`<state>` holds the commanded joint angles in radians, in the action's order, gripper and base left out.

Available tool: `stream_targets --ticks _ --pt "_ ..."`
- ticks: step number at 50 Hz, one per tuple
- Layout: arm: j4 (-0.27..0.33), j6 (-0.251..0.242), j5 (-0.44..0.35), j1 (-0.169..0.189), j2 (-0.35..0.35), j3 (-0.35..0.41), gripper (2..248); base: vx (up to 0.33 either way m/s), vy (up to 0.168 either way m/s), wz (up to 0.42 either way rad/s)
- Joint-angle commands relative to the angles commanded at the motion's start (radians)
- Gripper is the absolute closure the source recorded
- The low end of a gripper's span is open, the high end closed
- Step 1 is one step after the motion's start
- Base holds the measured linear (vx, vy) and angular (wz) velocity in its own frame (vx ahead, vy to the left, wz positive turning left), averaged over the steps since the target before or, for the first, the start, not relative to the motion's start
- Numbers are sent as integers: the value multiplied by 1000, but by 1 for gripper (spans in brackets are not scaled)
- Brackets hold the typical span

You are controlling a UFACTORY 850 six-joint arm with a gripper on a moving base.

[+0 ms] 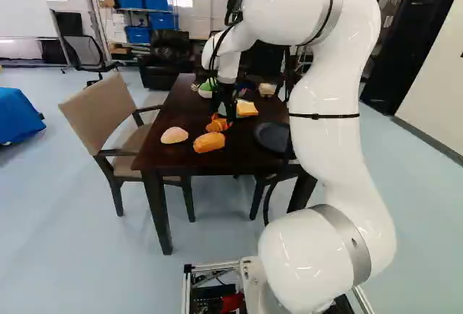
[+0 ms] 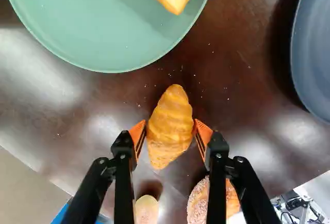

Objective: Move the croissant to the empty plate

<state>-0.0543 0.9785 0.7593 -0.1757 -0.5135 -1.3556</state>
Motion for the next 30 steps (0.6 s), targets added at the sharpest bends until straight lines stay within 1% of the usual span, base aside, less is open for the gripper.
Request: stream_targets --ticks 1,5,6,10,11,15,16,21,22,26,27,30 --pt "0 0 0 0 0 0 107 0 0 0" --pt "0 0 0 0 0 0 107 0 0 0" --pt "0 0 0 0 0 0 120 0 0 0" --pt "0 0 0 0 0 0 120 0 0 0" --pt "0 0 0 0 0 0 131 0 0 0" --pt "0 0 0 0 0 0 131 0 0 0" --pt "0 0 0 0 0 0 140 0 0 0" --pt "0 0 0 0 0 0 140 0 0 0" --pt "0 0 0 0 0 0 148 0 0 0" --pt "0 0 0 0 0 0 148 0 0 0" --pt "0 0 0 0 0 0 157 0 0 0" --pt "0 0 0 0 0 0 157 0 0 0"
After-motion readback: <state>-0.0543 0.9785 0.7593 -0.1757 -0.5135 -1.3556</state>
